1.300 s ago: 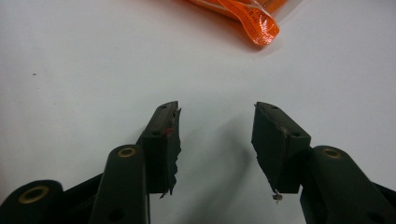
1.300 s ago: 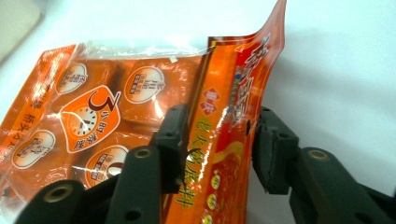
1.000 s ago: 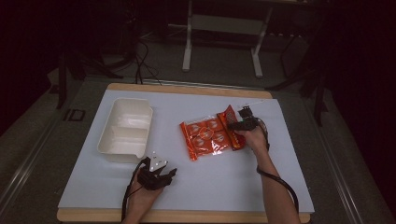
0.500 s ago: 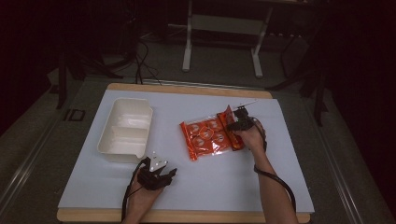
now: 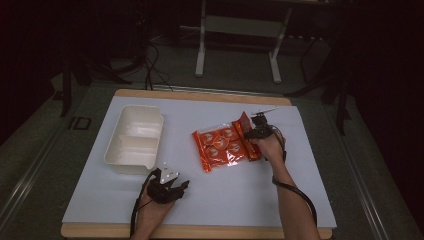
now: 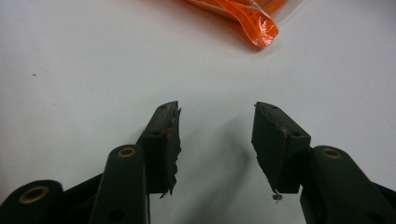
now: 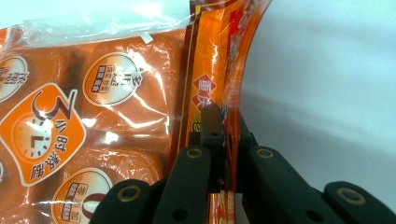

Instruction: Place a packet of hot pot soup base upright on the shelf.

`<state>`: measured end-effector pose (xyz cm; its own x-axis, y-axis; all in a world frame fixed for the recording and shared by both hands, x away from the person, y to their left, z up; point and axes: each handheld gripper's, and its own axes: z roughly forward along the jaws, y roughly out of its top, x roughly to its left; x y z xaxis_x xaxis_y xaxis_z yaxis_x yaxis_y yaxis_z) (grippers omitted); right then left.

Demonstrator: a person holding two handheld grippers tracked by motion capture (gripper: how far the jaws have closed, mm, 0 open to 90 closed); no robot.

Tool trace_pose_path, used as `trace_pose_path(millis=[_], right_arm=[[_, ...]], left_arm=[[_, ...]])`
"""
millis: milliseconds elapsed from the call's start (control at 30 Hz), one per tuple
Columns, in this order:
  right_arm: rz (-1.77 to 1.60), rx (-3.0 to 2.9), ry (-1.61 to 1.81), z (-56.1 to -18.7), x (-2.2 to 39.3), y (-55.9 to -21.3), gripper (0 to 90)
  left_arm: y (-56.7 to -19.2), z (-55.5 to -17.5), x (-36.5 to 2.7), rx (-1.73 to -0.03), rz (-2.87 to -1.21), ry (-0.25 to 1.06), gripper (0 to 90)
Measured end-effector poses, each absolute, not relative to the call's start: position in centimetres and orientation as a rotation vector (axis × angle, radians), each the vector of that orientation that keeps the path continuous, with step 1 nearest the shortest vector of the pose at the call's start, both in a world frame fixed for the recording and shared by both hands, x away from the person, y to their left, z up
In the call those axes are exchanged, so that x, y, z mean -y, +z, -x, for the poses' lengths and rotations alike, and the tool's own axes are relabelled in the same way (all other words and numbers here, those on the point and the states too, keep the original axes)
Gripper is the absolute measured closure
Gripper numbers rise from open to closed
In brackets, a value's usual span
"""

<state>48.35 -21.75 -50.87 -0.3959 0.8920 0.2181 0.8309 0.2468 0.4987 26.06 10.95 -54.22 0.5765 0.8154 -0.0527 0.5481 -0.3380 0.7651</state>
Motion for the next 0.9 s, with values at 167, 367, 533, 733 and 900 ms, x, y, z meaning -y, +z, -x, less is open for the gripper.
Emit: trace_pose_path(millis=[167, 367, 533, 733, 900], right_arm=[[-1.606, -2.395, 0.836, -48.1, 21.4, -50.0, 90.0], [-1.582, -2.4, 0.85, -48.0, 21.2, -49.3, 90.0], [-1.576, -2.401, 0.894, -47.8, 21.2, -48.2, 90.0], [-1.527, -2.409, 0.946, -47.4, 20.9, -46.2, 90.0], [-1.495, -2.41, 0.979, -47.0, 20.3, -44.7, 90.0]], left_arm=[[-54.2, -26.1, -11.0, -1.087, -2.035, 0.441, 51.5], [-54.2, -26.1, -11.0, -1.088, -2.034, 0.44, 51.5], [-54.2, -26.1, -11.0, -1.087, -2.035, 0.44, 51.5], [-54.2, -26.1, -11.0, -1.086, -2.036, 0.442, 51.5], [-54.2, -26.0, -11.0, -1.086, -2.036, 0.443, 51.5]])
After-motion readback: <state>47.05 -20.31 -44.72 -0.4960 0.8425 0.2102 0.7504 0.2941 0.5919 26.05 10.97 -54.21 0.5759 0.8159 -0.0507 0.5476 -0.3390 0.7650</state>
